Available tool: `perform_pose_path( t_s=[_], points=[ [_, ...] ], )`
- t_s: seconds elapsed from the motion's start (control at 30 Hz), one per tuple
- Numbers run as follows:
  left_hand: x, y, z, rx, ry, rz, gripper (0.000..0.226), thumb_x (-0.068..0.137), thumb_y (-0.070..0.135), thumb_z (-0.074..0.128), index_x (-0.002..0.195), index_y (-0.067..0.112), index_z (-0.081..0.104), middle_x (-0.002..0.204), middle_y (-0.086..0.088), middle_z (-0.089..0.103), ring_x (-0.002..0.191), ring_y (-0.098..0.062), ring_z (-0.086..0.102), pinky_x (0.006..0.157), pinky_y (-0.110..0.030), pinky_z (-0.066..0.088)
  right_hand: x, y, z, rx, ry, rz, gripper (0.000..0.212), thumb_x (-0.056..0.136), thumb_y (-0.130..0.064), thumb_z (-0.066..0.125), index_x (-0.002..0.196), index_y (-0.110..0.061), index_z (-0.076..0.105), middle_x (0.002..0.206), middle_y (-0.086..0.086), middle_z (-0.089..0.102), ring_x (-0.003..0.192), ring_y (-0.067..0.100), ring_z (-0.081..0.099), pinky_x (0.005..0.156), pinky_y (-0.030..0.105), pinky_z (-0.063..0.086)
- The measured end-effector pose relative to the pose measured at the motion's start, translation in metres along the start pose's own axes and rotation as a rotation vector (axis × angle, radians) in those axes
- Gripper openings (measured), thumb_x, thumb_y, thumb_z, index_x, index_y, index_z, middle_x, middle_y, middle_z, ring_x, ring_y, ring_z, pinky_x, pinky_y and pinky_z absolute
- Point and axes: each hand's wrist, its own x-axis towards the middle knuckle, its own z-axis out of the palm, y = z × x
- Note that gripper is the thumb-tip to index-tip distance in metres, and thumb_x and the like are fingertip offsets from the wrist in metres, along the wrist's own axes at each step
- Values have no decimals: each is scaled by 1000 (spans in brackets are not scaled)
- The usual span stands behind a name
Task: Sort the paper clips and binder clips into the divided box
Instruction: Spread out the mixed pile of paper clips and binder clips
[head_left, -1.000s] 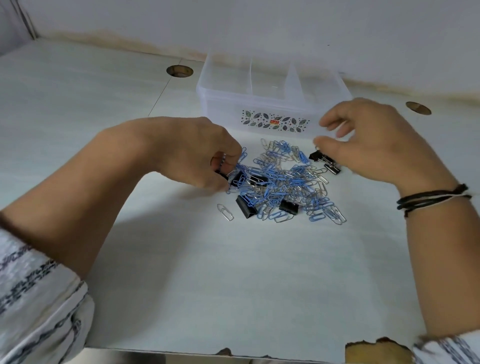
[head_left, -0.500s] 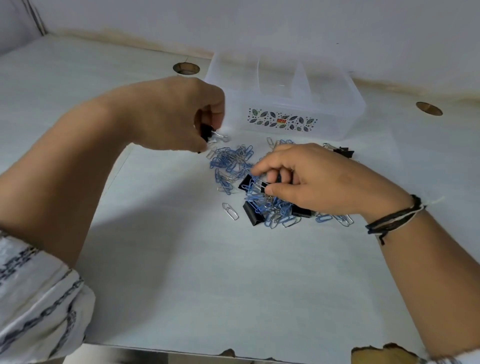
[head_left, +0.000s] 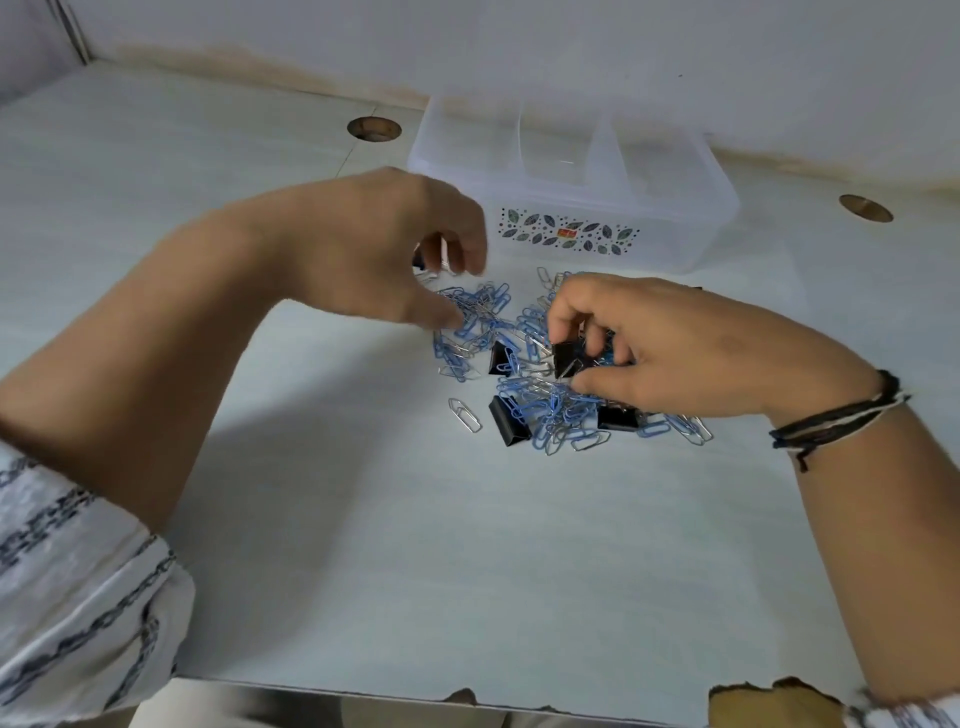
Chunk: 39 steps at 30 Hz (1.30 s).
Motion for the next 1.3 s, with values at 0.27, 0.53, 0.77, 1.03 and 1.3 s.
perform_pose_path(
  t_s=[0.27,0.53,0.77,1.03,1.3],
  points=[
    [8,19,30,17,-168,32,36,76,52,79,106,34,71,99,12,63,90,-3,60,83,-35,54,-2,2,-9,109,125,-51,14,87,-17,72,92,-30,67,85,-11,69,68,0,64,62,13,46],
    [7,21,30,-16,-120,16,28,77,41,81,101,31,70,94,13,66,86,1,60,77,-28,52,10,-4,6,46,132,-35,26,81,-39,80,105,-35,73,90,-14,67,76,5,65,69,27,56],
    [4,17,18,-146,-70,28,27,78,8,78,94,25,65,86,9,73,80,-8,71,74,-31,56,4,3,-3,102,118,-16,12,83,-23,78,91,-33,76,79,-10,67,65,2,61,62,15,51],
    [1,-11,-4,-17,37,-120,15,87,14,67,89,29,65,80,12,71,81,-13,70,80,-38,56,-26,57,-43,-42,301,355,8,85,-27,71,81,-33,69,80,-14,70,78,11,67,75,29,52],
    [-1,21,0,133,38,-111,42,72,69,70,88,30,64,85,13,64,80,-10,62,69,-31,47,-29,19,-43,-7,167,386,36,73,-63,74,72,-27,73,64,-8,71,61,11,66,64,32,50]
  ],
)
